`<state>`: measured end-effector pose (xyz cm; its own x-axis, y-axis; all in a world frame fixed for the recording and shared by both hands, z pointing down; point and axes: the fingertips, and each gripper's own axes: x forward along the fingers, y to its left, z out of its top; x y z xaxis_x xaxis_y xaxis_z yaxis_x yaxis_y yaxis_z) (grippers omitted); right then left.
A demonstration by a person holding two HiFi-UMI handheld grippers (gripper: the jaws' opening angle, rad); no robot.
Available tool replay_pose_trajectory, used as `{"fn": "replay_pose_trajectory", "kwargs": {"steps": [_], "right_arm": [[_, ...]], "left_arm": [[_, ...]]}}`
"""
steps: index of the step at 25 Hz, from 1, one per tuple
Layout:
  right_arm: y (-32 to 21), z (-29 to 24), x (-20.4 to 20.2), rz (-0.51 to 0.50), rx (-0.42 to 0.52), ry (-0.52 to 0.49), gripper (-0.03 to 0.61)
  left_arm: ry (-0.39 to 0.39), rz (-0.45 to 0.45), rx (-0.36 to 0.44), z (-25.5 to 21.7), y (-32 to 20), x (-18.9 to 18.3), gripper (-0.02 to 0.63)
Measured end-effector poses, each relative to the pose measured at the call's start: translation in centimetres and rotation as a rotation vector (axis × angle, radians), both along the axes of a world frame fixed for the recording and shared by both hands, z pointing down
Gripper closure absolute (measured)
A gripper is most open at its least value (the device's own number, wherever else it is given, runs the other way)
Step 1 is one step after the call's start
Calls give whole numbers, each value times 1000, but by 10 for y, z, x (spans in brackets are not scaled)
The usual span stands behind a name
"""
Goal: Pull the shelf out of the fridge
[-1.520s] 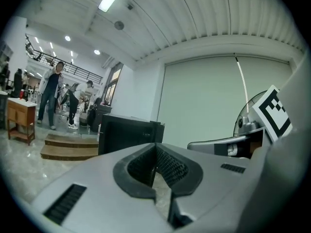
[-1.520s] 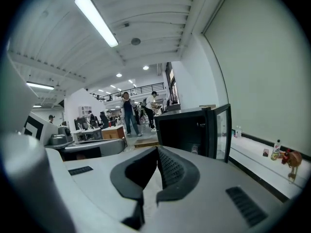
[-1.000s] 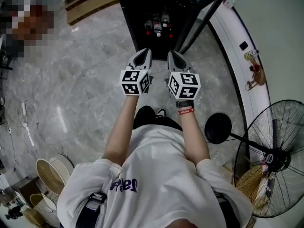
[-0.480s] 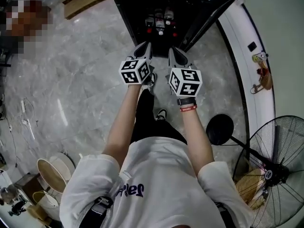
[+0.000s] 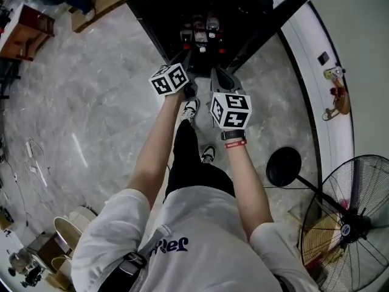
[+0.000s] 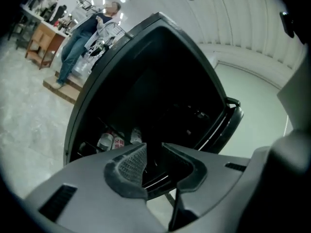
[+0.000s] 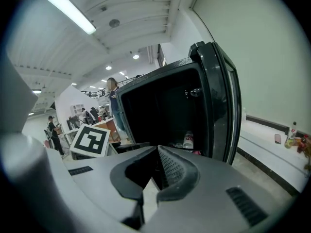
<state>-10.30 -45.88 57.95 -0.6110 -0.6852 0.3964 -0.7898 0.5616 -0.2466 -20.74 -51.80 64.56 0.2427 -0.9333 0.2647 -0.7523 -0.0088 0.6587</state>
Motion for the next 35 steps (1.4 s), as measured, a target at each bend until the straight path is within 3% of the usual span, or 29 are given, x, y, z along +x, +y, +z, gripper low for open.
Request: {"fn": "replay_pose_trajectory", "kwargs": {"steps": [8,17,28,35], "right_arm": [[-17,37,-4,30,-42,-15,568],[-23,78,-8,63,-125,-55,569],[-16,135,-15,51,-179,-27,572],[-14,161,-5,67,-177,-30,572]], "left_arm": [[353,-107,-12,52,-61,-32,458],[585,-185,-29,107,-103,-49,399],[674,-217,0,154,-148,-64,382],[722,-257,67,166,-177,-79,372]]}}
